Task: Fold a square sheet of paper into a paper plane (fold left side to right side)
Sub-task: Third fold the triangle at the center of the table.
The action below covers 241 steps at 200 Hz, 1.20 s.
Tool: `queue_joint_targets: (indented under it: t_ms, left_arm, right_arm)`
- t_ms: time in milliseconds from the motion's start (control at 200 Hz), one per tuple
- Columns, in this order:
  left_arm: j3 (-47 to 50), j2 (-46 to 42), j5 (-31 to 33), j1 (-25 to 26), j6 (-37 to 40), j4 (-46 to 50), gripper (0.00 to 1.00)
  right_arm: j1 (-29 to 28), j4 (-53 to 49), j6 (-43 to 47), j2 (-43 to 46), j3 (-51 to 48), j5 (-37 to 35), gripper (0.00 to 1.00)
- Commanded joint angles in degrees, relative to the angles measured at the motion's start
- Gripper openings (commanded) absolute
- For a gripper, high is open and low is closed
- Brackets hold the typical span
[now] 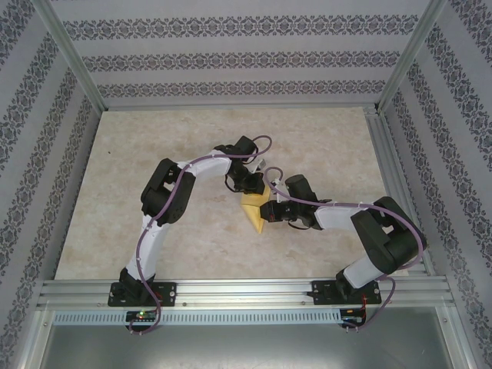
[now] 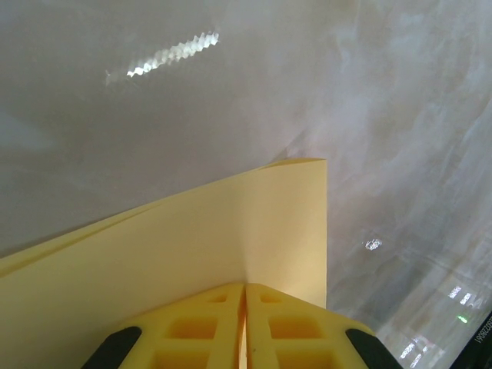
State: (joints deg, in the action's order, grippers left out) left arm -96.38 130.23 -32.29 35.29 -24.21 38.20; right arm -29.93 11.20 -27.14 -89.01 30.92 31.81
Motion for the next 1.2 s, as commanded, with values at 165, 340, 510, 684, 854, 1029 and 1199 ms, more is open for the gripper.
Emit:
queue_joint_targets:
  t_ms: [165, 340, 510, 684, 854, 1029, 1199]
  left_arm:
    - [1.98, 1.26, 1.53, 0.7, 1.26, 1.86, 0.12]
    - [1.9, 1.28, 1.53, 0.75, 1.17, 1.86, 0.12]
    - [1.92, 1.4, 1.52, 0.83, 1.17, 1.88, 0.12]
    - [2.07, 1.41, 1.58, 0.84, 1.18, 1.8, 0.12]
    - [2.07, 1.6, 1.49, 0.92, 1.01, 1.65, 0.12]
    - [2.07, 1.54, 1.44, 1.1, 0.91, 1.52, 0.12]
    - [1.98, 1.64, 1.45, 1.18, 0.9, 1.53, 0.12]
  right_arm:
    - [1.37, 0.19, 1.19, 0.5, -1.47, -0.35, 0.0]
    - [1.42, -0.46, 1.74, 0.52, -1.69, -0.97, 0.0]
    - [1.72, -0.95, 1.92, 0.23, -1.47, -1.48, 0.0]
    - [1.97, -2.06, 2.31, 0.26, -1.39, -2.63, 0.0]
    - [2.07, -2.02, 2.26, -0.22, -1.04, -2.68, 0.0]
    - [2.08, -2.3, 2.43, -0.71, -0.53, -3.26, 0.0]
    - [2.07, -2.76, 2.66, -1.68, -0.07, -3.19, 0.0]
